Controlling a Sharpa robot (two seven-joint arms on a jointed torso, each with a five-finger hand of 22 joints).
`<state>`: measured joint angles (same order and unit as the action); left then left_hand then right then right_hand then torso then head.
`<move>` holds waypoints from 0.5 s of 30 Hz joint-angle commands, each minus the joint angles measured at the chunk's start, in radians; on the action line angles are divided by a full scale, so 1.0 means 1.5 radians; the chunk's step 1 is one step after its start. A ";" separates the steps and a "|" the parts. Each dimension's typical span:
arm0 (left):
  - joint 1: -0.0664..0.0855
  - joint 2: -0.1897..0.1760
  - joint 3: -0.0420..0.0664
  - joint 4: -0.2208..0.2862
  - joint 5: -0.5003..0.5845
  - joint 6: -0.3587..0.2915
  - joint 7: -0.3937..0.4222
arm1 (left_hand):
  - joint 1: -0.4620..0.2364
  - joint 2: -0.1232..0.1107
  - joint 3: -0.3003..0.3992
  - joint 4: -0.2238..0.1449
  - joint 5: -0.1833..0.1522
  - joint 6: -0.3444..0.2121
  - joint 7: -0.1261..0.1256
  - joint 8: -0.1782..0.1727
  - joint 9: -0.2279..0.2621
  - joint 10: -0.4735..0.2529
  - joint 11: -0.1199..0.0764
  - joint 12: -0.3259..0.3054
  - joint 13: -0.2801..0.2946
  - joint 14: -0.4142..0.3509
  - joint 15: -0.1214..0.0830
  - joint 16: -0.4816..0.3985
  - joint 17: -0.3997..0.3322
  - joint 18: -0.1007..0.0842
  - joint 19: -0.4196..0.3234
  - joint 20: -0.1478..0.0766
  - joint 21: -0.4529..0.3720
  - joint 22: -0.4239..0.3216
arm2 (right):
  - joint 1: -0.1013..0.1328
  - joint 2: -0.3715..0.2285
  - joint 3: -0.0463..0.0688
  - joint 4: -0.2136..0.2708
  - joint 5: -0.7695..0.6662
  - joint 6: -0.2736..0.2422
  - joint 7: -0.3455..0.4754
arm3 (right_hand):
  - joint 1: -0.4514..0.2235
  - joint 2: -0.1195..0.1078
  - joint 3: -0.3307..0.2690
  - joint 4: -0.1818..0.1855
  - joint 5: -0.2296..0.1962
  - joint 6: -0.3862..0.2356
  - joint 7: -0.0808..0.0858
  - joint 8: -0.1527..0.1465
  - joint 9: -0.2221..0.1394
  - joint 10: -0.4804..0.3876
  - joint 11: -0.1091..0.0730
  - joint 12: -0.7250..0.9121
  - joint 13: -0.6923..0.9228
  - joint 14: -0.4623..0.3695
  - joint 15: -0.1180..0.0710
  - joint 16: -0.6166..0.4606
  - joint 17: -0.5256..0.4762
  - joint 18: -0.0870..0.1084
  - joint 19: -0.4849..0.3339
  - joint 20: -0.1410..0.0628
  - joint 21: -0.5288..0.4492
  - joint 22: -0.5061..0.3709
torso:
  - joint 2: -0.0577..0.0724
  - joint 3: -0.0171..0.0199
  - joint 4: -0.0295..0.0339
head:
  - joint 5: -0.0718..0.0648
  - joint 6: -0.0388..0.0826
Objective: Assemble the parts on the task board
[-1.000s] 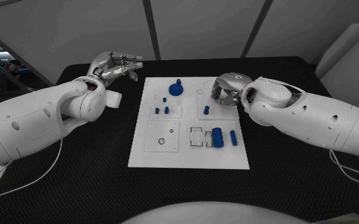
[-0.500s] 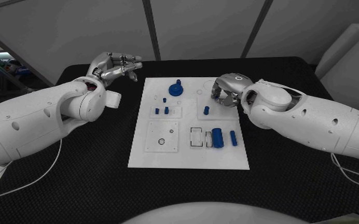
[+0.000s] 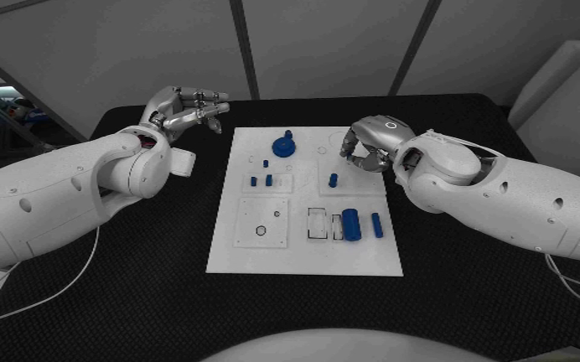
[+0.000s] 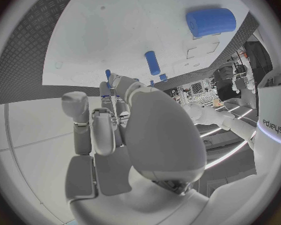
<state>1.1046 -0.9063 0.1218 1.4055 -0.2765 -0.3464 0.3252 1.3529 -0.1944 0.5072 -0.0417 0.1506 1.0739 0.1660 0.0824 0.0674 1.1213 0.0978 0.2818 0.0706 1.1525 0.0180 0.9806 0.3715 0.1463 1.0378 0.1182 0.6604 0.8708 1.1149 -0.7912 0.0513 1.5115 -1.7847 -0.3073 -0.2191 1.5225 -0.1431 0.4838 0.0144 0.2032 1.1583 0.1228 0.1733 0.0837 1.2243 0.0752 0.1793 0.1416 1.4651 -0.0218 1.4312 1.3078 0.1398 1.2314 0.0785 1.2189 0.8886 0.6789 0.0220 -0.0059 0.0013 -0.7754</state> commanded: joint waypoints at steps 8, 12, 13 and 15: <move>0.001 0.001 0.001 0.000 0.005 0.005 0.005 | 0.001 0.006 -0.002 -0.005 0.001 0.002 0.002 0.000 -0.001 -0.009 0.001 0.001 -0.002 -0.006 0.001 -0.006 -0.003 0.024 -0.007 0.001 -0.005 -0.001 | 0.002 -0.015 0.019 0.082 0.018 -0.044 0.000 | -0.005 0.004 0.006 -0.007 0.004 0.006 0.002 -0.005 -0.001 0.020 -0.014 -0.001 0.002 0.040 -0.003 0.003 0.019 -0.008 0.006 -0.001 0.005 0.004 | 0.001 0.0003 0.0005 | 0.005 0.002; 0.001 0.003 0.001 0.000 0.007 0.006 0.006 | 0.001 0.006 -0.002 -0.005 0.001 0.002 0.003 -0.001 -0.001 -0.011 0.002 0.001 -0.002 -0.006 0.001 -0.006 -0.003 0.024 -0.007 0.001 -0.005 -0.001 | 0.002 -0.002 0.022 0.109 0.036 -0.050 0.007 | -0.006 0.004 0.007 -0.010 0.006 0.006 0.002 -0.006 -0.001 0.020 -0.014 -0.002 0.002 0.040 -0.003 0.004 0.020 -0.008 0.005 -0.001 0.006 0.005 | 0.001 0.0002 0.0006 | 0.011 0.002; 0.001 0.004 0.001 0.000 0.007 0.006 0.006 | 0.001 0.006 -0.002 -0.005 0.001 0.002 0.003 -0.001 -0.001 -0.011 0.002 0.001 -0.002 -0.006 0.001 -0.006 -0.003 0.024 -0.007 0.001 -0.005 -0.001 | 0.002 0.003 0.023 0.113 0.041 -0.051 0.010 | -0.006 0.004 0.008 -0.010 0.006 0.006 0.002 -0.006 -0.001 0.020 -0.014 -0.002 0.002 0.040 -0.003 0.004 0.019 -0.008 0.005 -0.001 0.006 0.005 | 0.001 0.0004 0.0006 | 0.014 0.002; 0.001 0.006 0.001 0.000 0.007 0.006 0.006 | 0.001 0.007 -0.002 -0.005 0.001 0.002 0.003 -0.001 -0.001 -0.012 0.002 0.001 -0.002 -0.006 0.001 -0.007 -0.004 0.024 -0.007 0.001 -0.005 -0.001 | 0.002 0.013 0.023 0.119 0.052 -0.053 0.015 | -0.006 0.004 0.008 -0.010 0.006 0.006 0.002 -0.006 -0.001 0.020 -0.014 -0.002 0.002 0.040 -0.003 0.004 0.019 -0.008 0.005 -0.001 0.006 0.005 | 0.001 0.0002 0.0016 | 0.021 0.000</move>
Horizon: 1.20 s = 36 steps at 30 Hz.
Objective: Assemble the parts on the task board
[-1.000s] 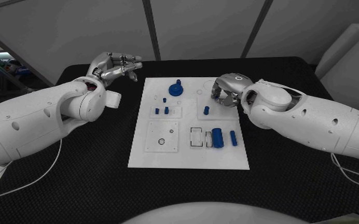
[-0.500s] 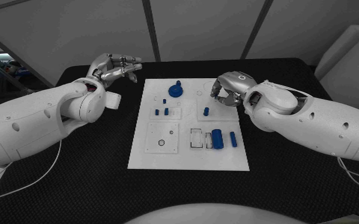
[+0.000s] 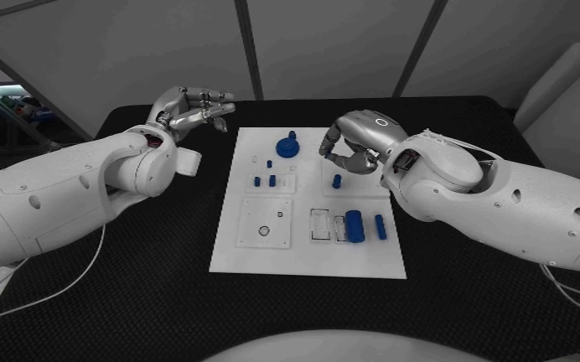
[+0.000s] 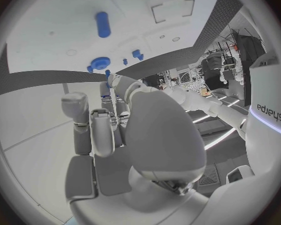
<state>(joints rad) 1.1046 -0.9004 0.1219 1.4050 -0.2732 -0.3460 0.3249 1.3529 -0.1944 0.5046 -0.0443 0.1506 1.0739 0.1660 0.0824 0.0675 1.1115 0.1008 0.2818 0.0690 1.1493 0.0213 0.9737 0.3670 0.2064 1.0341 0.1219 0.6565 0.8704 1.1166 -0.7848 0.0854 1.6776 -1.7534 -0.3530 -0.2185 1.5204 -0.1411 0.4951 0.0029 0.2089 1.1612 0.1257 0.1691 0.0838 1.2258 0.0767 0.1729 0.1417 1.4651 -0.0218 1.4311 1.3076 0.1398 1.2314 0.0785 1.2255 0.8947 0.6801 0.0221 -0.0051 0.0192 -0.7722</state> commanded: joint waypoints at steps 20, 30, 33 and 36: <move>0.001 0.018 0.000 -0.002 0.006 0.010 0.005 | 0.000 0.007 -0.001 -0.004 0.001 0.002 0.004 -0.002 -0.001 -0.011 0.002 -0.001 -0.002 -0.004 0.000 -0.005 -0.003 -0.016 -0.005 -0.001 -0.003 -0.001 | -0.048 0.111 -0.002 -0.038 0.113 0.013 0.052 | -0.012 0.002 0.006 -0.009 0.005 0.002 0.003 -0.009 -0.002 0.016 -0.012 -0.005 0.002 0.040 -0.001 0.004 0.019 -0.007 0.001 0.000 0.002 -0.002 | 0.000 -0.0012 0.0004 | 0.083 -0.028; 0.001 0.021 0.000 -0.003 0.006 0.012 0.005 | 0.000 0.007 -0.001 -0.004 0.001 0.002 0.005 -0.002 -0.001 -0.012 0.002 -0.001 -0.002 -0.003 0.000 -0.005 -0.004 -0.016 -0.005 -0.001 -0.004 -0.001 | -0.069 0.127 -0.016 -0.053 0.118 0.031 0.056 | -0.013 0.002 0.006 -0.010 0.006 0.001 0.004 -0.010 -0.002 0.016 -0.012 -0.006 0.002 0.040 -0.001 0.004 0.019 -0.007 0.001 0.000 0.002 -0.002 | -0.001 -0.0015 0.0000 | 0.097 -0.037; 0.001 0.022 0.000 -0.002 0.006 0.012 0.005 | 0.000 0.007 -0.001 -0.004 0.001 0.002 0.005 -0.002 -0.001 -0.012 0.002 -0.001 -0.002 -0.003 0.000 -0.005 -0.004 -0.016 -0.005 -0.001 -0.004 -0.001 | -0.071 0.128 -0.020 -0.058 0.119 0.037 0.055 | -0.014 0.002 0.006 -0.010 0.006 0.001 0.004 -0.010 -0.002 0.015 -0.012 -0.006 0.002 0.040 0.000 0.004 0.019 -0.007 0.000 0.001 0.002 -0.002 | 0.000 -0.0012 0.0002 | 0.099 -0.039; 0.001 0.022 0.000 -0.003 0.006 0.012 0.004 | 0.000 0.007 -0.001 -0.004 0.001 0.002 0.005 -0.002 -0.001 -0.012 0.002 -0.001 -0.002 -0.003 0.000 -0.005 -0.004 -0.016 -0.005 -0.001 -0.004 -0.001 | -0.073 0.129 -0.023 -0.061 0.117 0.041 0.054 | -0.015 0.002 0.006 -0.010 0.006 0.000 0.004 -0.011 -0.002 0.015 -0.011 -0.007 0.002 0.040 0.000 0.004 0.019 -0.007 0.000 0.001 0.002 -0.003 | 0.000 -0.0007 -0.0003 | 0.101 -0.041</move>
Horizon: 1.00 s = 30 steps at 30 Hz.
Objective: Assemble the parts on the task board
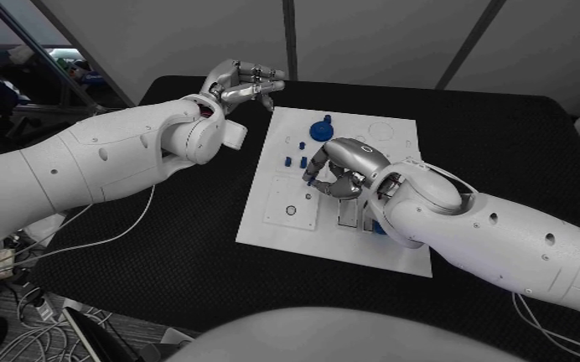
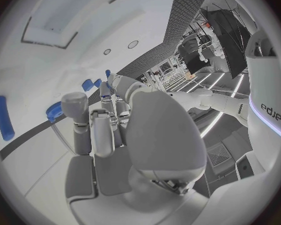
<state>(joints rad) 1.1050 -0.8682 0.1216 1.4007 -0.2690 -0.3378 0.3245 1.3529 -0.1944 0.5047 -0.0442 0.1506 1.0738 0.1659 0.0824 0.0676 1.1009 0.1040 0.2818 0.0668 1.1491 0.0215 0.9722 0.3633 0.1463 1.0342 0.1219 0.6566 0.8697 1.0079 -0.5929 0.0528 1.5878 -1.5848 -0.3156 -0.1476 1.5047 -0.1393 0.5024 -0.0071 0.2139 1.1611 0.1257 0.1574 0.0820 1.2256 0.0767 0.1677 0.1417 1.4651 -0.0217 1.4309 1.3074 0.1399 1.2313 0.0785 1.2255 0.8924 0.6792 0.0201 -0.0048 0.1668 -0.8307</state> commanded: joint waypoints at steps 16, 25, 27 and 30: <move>0.001 0.002 0.001 -0.002 0.003 0.008 0.005 | 0.000 0.007 -0.001 -0.004 0.001 0.002 0.005 -0.002 -0.001 -0.007 0.000 -0.002 -0.001 -0.003 0.001 -0.005 -0.002 0.024 -0.005 0.000 -0.004 -0.001 | -0.004 -0.001 -0.005 -0.002 -0.001 0.040 0.004 | -0.007 0.001 0.002 -0.004 0.002 0.000 0.005 -0.004 -0.001 0.015 -0.011 -0.004 0.002 0.040 0.000 0.005 0.019 -0.007 -0.001 0.001 0.002 -0.001 | 0.001 0.0005 -0.0003 | 0.009 -0.011; 0.001 0.003 0.001 -0.002 0.003 0.008 0.005 | 0.000 0.007 -0.001 -0.004 0.001 0.002 0.005 -0.002 -0.001 -0.007 0.000 -0.002 -0.001 -0.003 0.001 -0.005 -0.002 0.024 -0.005 0.000 -0.004 -0.001 | -0.006 0.002 -0.006 -0.003 -0.011 0.038 0.001 | -0.007 0.001 0.002 -0.004 0.002 0.000 0.005 -0.004 -0.001 0.015 -0.011 -0.004 0.002 0.040 0.000 0.005 0.019 -0.007 -0.001 0.001 0.002 -0.001 | 0.000 0.0002 -0.0001 | 0.011 -0.013; 0.001 0.003 0.001 -0.002 0.003 0.008 0.005 | 0.000 0.007 -0.001 -0.004 0.001 0.002 0.005 -0.002 -0.001 -0.007 0.000 -0.002 -0.001 -0.003 0.001 -0.005 -0.002 0.024 -0.005 0.000 -0.004 -0.001 | -0.006 0.002 -0.006 -0.003 -0.012 0.038 0.000 | -0.007 0.001 0.002 -0.004 0.002 0.000 0.005 -0.004 -0.001 0.015 -0.011 -0.004 0.002 0.040 0.000 0.005 0.019 -0.007 -0.001 0.001 0.002 -0.001 | 0.000 0.0004 0.0001 | 0.012 -0.014; 0.001 0.003 0.001 -0.002 0.003 0.008 0.004 | 0.000 0.007 -0.001 -0.004 0.001 0.002 0.005 -0.002 -0.001 -0.007 0.000 -0.002 -0.001 -0.003 0.001 -0.005 -0.002 0.024 -0.005 0.000 -0.004 -0.001 | -0.006 0.003 -0.006 -0.004 -0.013 0.039 0.000 | -0.008 0.001 0.001 -0.005 0.002 0.000 0.005 -0.004 -0.001 0.015 -0.011 -0.005 0.002 0.040 0.001 0.005 0.020 -0.007 -0.001 0.001 0.002 -0.001 | 0.000 0.0002 -0.0002 | 0.013 -0.015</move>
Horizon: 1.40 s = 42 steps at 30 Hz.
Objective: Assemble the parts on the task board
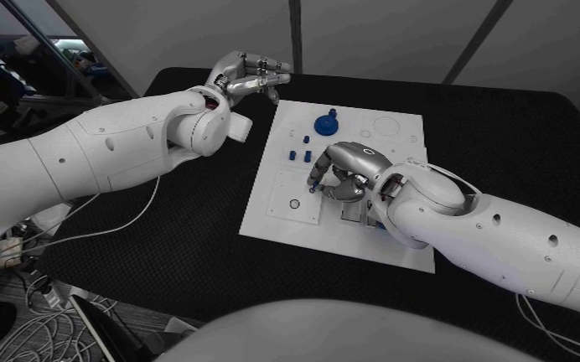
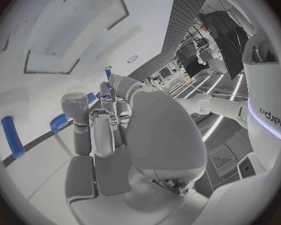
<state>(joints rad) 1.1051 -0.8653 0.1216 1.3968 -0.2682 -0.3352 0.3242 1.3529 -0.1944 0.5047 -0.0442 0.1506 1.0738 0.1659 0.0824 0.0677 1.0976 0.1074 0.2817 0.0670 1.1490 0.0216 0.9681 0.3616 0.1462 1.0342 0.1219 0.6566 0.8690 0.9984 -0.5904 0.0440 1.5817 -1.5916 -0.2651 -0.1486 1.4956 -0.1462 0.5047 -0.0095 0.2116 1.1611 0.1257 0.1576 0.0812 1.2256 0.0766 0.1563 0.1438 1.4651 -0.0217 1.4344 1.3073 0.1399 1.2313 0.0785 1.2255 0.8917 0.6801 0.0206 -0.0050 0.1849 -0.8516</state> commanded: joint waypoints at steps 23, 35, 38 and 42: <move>0.001 0.001 0.001 0.000 0.002 0.009 0.003 | 0.000 0.007 -0.001 -0.005 0.001 0.001 0.005 -0.002 -0.001 -0.006 -0.001 -0.002 -0.001 -0.003 0.001 -0.003 -0.001 0.024 -0.005 0.000 -0.004 -0.001 | 0.000 0.011 -0.013 -0.007 -0.037 0.023 -0.011 | -0.005 0.006 -0.001 -0.004 0.003 0.000 0.005 -0.005 -0.001 0.014 -0.011 0.002 0.001 0.040 0.001 0.003 0.020 -0.007 -0.002 0.002 0.002 0.000 | 0.000 -0.0002 -0.0002 | 0.003 0.000; 0.001 0.002 0.001 -0.001 0.002 0.010 0.001 | 0.000 0.007 -0.001 -0.005 0.001 0.001 0.006 -0.003 -0.001 -0.006 -0.001 -0.002 -0.001 -0.003 0.001 -0.003 -0.002 0.024 -0.005 0.000 -0.004 -0.001 | 0.000 0.010 -0.018 -0.005 -0.089 0.031 -0.022 | -0.035 -0.006 -0.013 -0.006 0.005 -0.021 0.013 -0.023 -0.005 -0.028 0.002 -0.028 -0.009 0.038 0.011 -0.002 0.011 -0.005 -0.014 0.011 -0.005 -0.013 | -0.001 0.0001 -0.0007 | 0.002 -0.002; 0.001 0.002 0.001 -0.001 0.002 0.010 0.000 | 0.000 0.007 -0.001 -0.005 0.001 0.001 0.006 -0.003 -0.001 -0.007 -0.001 -0.002 -0.001 -0.003 0.001 -0.003 -0.002 0.024 -0.005 0.000 -0.005 -0.001 | 0.000 0.008 -0.018 -0.005 -0.096 0.016 -0.023 | -0.051 -0.019 -0.021 -0.004 0.002 -0.057 0.022 -0.044 -0.011 -0.067 0.011 -0.044 -0.019 0.036 0.021 -0.004 0.007 0.000 -0.030 0.017 -0.020 -0.040 | 0.000 0.0001 -0.0007 | 0.002 -0.001; 0.001 0.002 0.001 -0.001 0.002 0.011 -0.001 | 0.000 0.007 -0.001 -0.005 0.001 0.001 0.006 -0.003 -0.001 -0.008 -0.001 -0.002 -0.001 -0.003 0.001 -0.004 -0.002 0.024 -0.005 0.000 -0.005 -0.001 | 0.000 0.006 -0.018 -0.003 -0.102 -0.005 -0.024 | -0.060 -0.031 -0.039 -0.009 -0.012 -0.124 0.026 -0.063 -0.011 -0.137 0.026 -0.054 -0.034 0.027 0.032 -0.017 -0.014 0.012 -0.069 0.031 -0.063 -0.107 | 0.000 0.0008 -0.0010 | 0.001 0.001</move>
<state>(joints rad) 1.1051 -0.8635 0.1216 1.3947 -0.2676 -0.3295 0.3211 1.3529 -0.1944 0.5019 -0.0470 0.1506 1.0737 0.1659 0.0824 0.0670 1.0940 0.1038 0.2817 0.0666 1.1491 0.0216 0.9682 0.3594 0.1463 1.0342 0.1219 0.6527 0.8693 0.9978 -0.5806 0.0167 1.5744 -1.7102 -0.2496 -0.1740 1.4151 -0.1917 0.4496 -0.0232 0.1974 0.9858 0.1652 0.0657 0.0643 1.0316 0.1136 0.0751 0.0948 1.4650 0.0215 1.4126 1.2900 0.1399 1.1331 0.1230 1.1380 0.7423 0.6796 0.0209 -0.0062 0.1870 -0.8521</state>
